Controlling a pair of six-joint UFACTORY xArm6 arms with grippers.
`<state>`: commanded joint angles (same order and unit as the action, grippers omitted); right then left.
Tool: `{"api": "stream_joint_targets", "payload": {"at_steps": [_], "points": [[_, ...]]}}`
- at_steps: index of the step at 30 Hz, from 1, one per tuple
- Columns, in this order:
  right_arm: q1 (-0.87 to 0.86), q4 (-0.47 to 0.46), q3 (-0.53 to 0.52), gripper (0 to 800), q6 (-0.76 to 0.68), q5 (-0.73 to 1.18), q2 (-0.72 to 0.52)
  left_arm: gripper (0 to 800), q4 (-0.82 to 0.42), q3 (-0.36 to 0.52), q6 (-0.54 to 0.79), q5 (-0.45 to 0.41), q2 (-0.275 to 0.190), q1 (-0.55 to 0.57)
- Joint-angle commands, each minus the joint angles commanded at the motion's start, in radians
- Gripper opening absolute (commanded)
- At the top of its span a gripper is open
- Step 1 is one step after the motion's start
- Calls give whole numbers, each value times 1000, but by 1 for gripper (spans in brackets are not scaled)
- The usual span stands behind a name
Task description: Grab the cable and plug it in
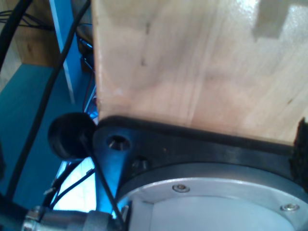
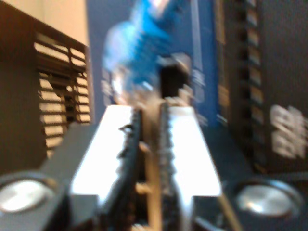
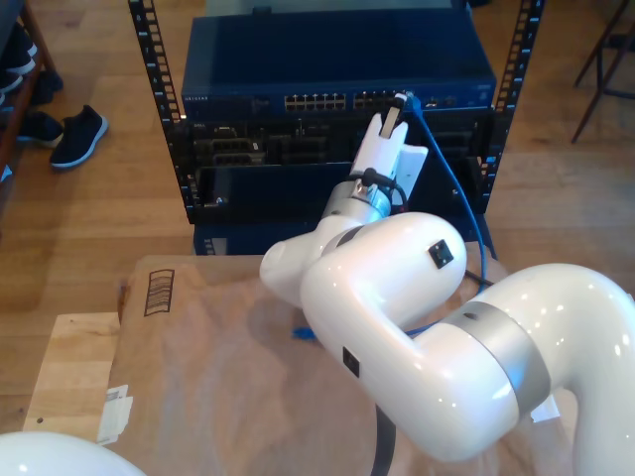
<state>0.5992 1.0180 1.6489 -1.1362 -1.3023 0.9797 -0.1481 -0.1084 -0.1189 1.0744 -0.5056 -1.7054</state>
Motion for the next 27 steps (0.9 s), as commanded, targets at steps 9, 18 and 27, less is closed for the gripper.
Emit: {"api": "stream_joint_targets", "payload": {"at_steps": [9,18,27], "points": [[8,3,-153,178,-63,-8,-84,800,-2,0,0,0,-2,0],[-20,3,-150,178,-63,-6,-75,800,0,0,2,0,0,0],[-37,-8,-146,121,-69,-6,-75,800,0,0,0,0,-2,0]]}}
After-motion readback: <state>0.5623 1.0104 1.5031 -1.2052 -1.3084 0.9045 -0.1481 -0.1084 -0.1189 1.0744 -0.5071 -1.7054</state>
